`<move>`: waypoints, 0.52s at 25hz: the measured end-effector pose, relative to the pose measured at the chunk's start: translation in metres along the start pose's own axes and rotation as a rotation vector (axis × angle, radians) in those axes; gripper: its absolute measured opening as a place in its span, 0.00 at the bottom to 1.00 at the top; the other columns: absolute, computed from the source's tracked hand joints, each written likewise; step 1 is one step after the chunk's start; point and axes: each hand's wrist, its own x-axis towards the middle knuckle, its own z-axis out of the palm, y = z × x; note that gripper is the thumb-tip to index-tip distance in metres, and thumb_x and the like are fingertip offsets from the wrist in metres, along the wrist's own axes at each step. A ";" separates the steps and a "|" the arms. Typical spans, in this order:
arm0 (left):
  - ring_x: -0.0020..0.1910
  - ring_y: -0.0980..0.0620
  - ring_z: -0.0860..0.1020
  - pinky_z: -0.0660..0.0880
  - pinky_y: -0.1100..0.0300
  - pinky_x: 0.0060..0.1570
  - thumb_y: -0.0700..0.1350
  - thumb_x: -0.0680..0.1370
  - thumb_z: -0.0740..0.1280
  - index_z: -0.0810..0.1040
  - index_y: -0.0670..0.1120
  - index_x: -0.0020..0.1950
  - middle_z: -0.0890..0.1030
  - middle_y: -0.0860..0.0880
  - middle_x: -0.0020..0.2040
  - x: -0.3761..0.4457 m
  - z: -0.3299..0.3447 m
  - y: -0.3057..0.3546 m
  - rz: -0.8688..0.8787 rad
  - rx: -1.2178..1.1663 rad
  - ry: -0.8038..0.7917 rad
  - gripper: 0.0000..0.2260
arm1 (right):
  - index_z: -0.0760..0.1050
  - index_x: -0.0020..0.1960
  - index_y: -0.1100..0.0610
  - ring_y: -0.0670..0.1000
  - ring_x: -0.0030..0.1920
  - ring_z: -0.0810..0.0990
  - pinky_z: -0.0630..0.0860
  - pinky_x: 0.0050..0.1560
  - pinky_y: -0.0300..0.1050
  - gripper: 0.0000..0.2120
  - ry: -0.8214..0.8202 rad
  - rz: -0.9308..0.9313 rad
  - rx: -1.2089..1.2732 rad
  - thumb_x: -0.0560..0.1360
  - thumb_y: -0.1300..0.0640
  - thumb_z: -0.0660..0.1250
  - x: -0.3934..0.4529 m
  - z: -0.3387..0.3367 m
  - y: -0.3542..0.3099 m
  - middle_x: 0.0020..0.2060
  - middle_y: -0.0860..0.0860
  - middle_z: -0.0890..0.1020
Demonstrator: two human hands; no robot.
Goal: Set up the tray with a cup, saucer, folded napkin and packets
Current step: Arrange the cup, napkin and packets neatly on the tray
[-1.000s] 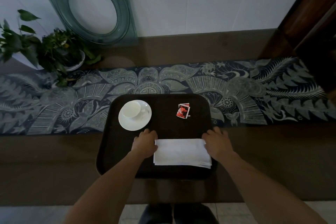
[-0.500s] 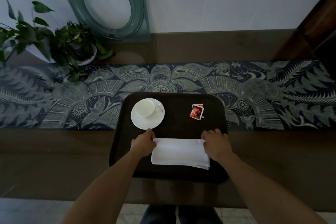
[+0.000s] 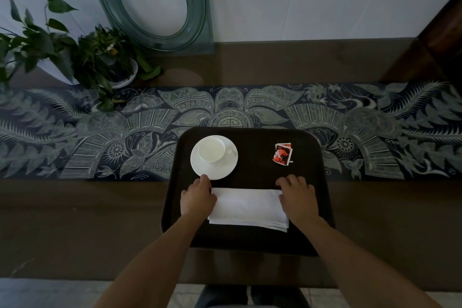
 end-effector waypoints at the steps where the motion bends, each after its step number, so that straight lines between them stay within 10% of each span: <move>1: 0.43 0.50 0.73 0.68 0.54 0.46 0.44 0.74 0.64 0.68 0.49 0.49 0.75 0.50 0.47 -0.004 0.001 -0.001 0.041 0.026 0.052 0.07 | 0.69 0.66 0.47 0.52 0.64 0.69 0.69 0.63 0.51 0.18 0.043 -0.047 0.002 0.77 0.52 0.65 -0.005 0.001 -0.002 0.63 0.49 0.71; 7: 0.55 0.50 0.74 0.71 0.53 0.55 0.57 0.73 0.68 0.76 0.54 0.59 0.75 0.52 0.58 -0.035 0.007 -0.038 0.568 0.218 -0.036 0.16 | 0.67 0.69 0.45 0.50 0.68 0.66 0.62 0.68 0.49 0.21 -0.125 -0.382 -0.053 0.78 0.41 0.59 -0.044 0.017 0.003 0.68 0.47 0.70; 13: 0.46 0.49 0.78 0.73 0.56 0.44 0.50 0.70 0.75 0.80 0.51 0.51 0.79 0.51 0.50 -0.036 0.004 -0.049 0.652 0.299 -0.015 0.11 | 0.70 0.67 0.46 0.49 0.66 0.70 0.65 0.66 0.46 0.16 -0.105 -0.373 -0.102 0.80 0.49 0.60 -0.047 0.022 0.009 0.66 0.47 0.73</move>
